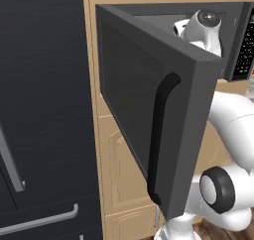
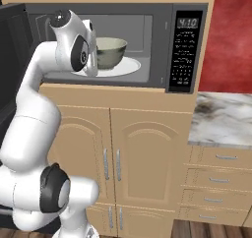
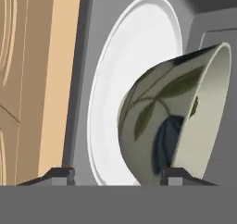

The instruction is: Pick the cucumber from the sink and place it in the bowl. Then pick the bowl and place it in the microwave. Then close the microwave door and press the start button.

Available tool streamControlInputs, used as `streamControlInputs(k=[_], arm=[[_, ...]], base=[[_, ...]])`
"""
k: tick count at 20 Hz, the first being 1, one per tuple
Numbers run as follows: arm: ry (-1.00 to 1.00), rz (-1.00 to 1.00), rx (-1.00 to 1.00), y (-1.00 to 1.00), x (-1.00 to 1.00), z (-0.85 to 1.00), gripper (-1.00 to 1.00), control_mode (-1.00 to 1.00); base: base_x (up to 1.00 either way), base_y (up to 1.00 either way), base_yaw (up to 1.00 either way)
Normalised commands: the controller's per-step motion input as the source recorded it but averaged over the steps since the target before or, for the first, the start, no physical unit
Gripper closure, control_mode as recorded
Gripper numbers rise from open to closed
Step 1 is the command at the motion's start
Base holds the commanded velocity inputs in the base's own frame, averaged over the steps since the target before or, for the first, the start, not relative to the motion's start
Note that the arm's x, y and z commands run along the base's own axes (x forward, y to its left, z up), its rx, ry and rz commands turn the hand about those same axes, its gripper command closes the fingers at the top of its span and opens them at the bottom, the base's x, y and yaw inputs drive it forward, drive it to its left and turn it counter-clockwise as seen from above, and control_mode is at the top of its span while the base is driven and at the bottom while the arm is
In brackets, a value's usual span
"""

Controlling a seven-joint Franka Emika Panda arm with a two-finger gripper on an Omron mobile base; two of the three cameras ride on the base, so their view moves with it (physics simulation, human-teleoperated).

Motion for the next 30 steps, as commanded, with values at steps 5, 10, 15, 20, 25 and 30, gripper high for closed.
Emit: streamControlInputs(k=[5, 10, 15, 20, 25, 30], arm=[[-0.06, 0.0, 0.0, 0.0, -1.0, 0.16, -1.0, -1.0], [-0.05, 0.1, 0.06, 0.05, -1.0, 0.22, -1.0, -1.0], [-0.06, 0.29, 0.11, 0.07, -1.0, 0.1, -1.0, -1.0], [-0.07, 0.31, 0.11, 0.09, -1.0, 0.16, -1.0, -1.0], [-0.04, 0.43, 0.13, 0.31, -1.0, 0.15, -1.0, -1.0], [-0.05, 0.45, 0.07, 0.39, -1.0, 0.41, -1.0, -1.0]], base=[[0.0, 0.0, 0.0], [0.0, 0.0, 0.0], [0.0, 0.0, 0.0], [0.0, 0.0, 0.0], [0.0, 0.0, 0.0], [0.0, 0.0, 0.0]])
